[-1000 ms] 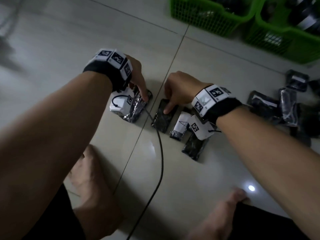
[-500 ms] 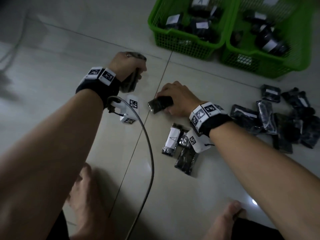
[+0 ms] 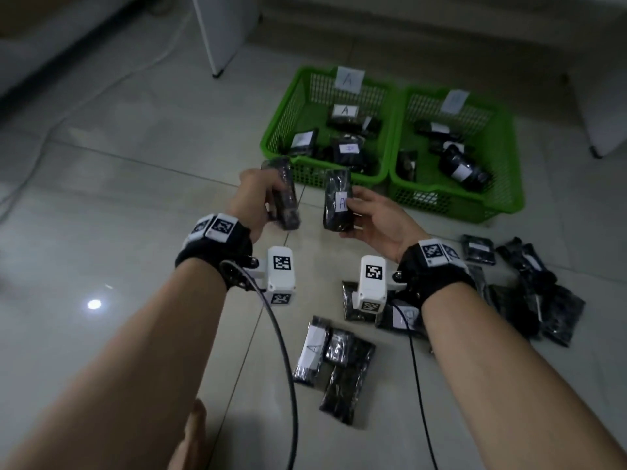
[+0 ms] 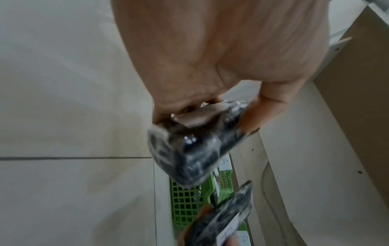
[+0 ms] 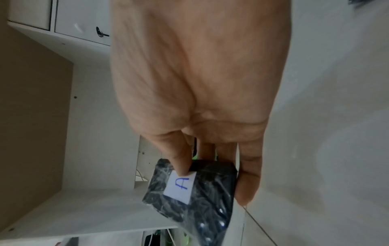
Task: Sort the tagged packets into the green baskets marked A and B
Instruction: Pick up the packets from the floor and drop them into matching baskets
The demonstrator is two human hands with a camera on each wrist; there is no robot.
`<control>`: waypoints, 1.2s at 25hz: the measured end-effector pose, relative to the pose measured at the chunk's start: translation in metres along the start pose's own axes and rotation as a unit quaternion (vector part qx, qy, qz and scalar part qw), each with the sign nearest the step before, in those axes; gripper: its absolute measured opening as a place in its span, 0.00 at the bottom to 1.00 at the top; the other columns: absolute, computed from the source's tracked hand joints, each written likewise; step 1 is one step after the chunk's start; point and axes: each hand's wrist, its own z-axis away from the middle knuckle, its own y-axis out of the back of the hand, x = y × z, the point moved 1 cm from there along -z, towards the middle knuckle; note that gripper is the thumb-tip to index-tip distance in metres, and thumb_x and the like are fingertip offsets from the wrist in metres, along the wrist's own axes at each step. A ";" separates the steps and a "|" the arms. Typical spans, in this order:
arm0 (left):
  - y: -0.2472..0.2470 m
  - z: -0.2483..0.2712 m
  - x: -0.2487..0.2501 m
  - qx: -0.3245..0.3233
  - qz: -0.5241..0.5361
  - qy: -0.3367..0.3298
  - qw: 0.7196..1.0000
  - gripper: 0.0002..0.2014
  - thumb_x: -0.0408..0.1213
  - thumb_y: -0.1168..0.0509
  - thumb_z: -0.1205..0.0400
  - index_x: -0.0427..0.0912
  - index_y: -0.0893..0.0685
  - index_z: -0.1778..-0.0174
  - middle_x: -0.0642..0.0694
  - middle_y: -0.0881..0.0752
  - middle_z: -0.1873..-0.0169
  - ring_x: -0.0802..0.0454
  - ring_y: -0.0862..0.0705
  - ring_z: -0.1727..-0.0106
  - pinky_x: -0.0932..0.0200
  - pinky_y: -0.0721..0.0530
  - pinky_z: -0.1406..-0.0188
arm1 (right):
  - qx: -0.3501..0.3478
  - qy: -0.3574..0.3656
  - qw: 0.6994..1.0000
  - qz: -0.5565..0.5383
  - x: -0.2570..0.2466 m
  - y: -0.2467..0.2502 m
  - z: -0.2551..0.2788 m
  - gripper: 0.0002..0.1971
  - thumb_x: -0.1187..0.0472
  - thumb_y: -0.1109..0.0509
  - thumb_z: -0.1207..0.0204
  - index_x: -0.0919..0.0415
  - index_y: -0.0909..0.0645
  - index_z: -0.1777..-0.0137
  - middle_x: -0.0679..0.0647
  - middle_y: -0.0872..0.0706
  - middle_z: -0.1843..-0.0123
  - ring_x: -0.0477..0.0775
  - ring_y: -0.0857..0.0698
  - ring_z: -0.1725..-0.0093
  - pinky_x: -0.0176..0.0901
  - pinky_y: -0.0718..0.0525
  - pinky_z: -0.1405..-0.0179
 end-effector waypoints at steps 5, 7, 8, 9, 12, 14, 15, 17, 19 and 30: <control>-0.010 -0.005 -0.003 0.011 -0.118 -0.205 0.972 0.26 0.32 0.20 0.28 0.45 0.30 0.46 0.41 0.13 0.53 0.49 0.12 0.61 0.50 0.11 0.67 | 0.020 0.032 0.999 -0.016 -0.002 0.002 -0.008 0.19 0.74 0.34 0.17 0.61 0.20 0.29 0.61 0.10 0.42 0.59 0.10 0.49 0.55 0.12 0.52; -0.011 -0.008 -0.003 0.033 -0.150 -0.250 0.956 0.26 0.37 0.17 0.30 0.47 0.27 0.46 0.45 0.11 0.51 0.52 0.11 0.55 0.52 0.10 0.65 | 0.046 0.053 0.997 -0.019 -0.004 0.003 -0.011 0.24 0.79 0.33 0.21 0.61 0.20 0.27 0.60 0.09 0.40 0.59 0.09 0.48 0.53 0.11 0.52; -0.013 -0.012 -0.001 0.044 -0.151 -0.260 0.953 0.26 0.39 0.17 0.31 0.47 0.26 0.46 0.47 0.11 0.50 0.52 0.10 0.53 0.52 0.10 0.63 | 0.060 0.063 0.996 -0.019 -0.006 0.005 -0.012 0.26 0.81 0.33 0.22 0.61 0.21 0.27 0.60 0.09 0.41 0.59 0.09 0.49 0.51 0.11 0.54; -0.016 -0.014 0.000 0.056 -0.151 -0.263 0.951 0.27 0.41 0.17 0.32 0.48 0.26 0.45 0.48 0.11 0.49 0.52 0.10 0.51 0.51 0.10 0.61 | 0.078 0.072 0.994 -0.015 -0.008 0.007 -0.013 0.27 0.83 0.33 0.23 0.60 0.21 0.27 0.61 0.08 0.43 0.59 0.09 0.50 0.49 0.11 0.57; -0.028 -0.024 0.008 0.061 -0.132 -0.252 0.957 0.27 0.33 0.19 0.31 0.48 0.26 0.42 0.50 0.14 0.49 0.59 0.12 0.52 0.57 0.11 0.57 | 0.152 0.112 0.982 0.014 -0.015 0.012 -0.017 0.25 0.83 0.30 0.25 0.59 0.20 0.33 0.64 0.08 0.45 0.59 0.09 0.53 0.45 0.11 0.65; -0.041 -0.041 0.019 0.045 -0.128 -0.240 0.961 0.29 0.27 0.21 0.32 0.47 0.27 0.40 0.50 0.15 0.50 0.61 0.13 0.54 0.55 0.10 0.56 | 0.205 0.158 0.965 0.053 -0.022 0.019 -0.022 0.20 0.81 0.29 0.25 0.60 0.17 0.40 0.63 0.09 0.45 0.57 0.09 0.52 0.41 0.12 0.66; -0.048 -0.050 0.025 0.034 -0.133 -0.237 0.962 0.31 0.27 0.22 0.34 0.47 0.26 0.39 0.48 0.14 0.49 0.57 0.12 0.53 0.50 0.09 0.55 | 0.232 0.174 0.954 0.077 -0.026 0.023 -0.023 0.17 0.80 0.28 0.24 0.61 0.15 0.42 0.62 0.10 0.45 0.56 0.10 0.51 0.39 0.12 0.65; -0.058 -0.067 0.036 0.021 -0.159 -0.236 0.959 0.34 0.30 0.23 0.38 0.48 0.25 0.36 0.45 0.12 0.47 0.51 0.11 0.49 0.43 0.09 0.51 | 0.273 0.183 0.937 0.119 -0.032 0.030 -0.027 0.16 0.77 0.25 0.25 0.60 0.13 0.42 0.58 0.11 0.43 0.53 0.10 0.48 0.32 0.12 0.62; -0.068 -0.082 0.043 0.009 -0.185 -0.239 0.953 0.35 0.29 0.21 0.38 0.47 0.25 0.34 0.46 0.12 0.46 0.52 0.12 0.47 0.45 0.10 0.48 | 0.294 0.187 0.922 0.170 -0.035 0.035 -0.032 0.20 0.74 0.20 0.29 0.58 0.13 0.39 0.54 0.11 0.41 0.49 0.11 0.44 0.29 0.13 0.57; -0.096 -0.107 0.044 -0.019 -0.069 -0.238 0.969 0.33 0.36 0.23 0.32 0.54 0.23 0.30 0.47 0.11 0.41 0.52 0.12 0.41 0.45 0.11 0.42 | 0.215 0.093 0.666 0.708 -0.034 0.022 -0.085 0.24 0.45 0.51 0.10 0.52 0.20 0.26 0.48 0.36 0.12 0.62 0.52 0.11 0.75 0.67 0.18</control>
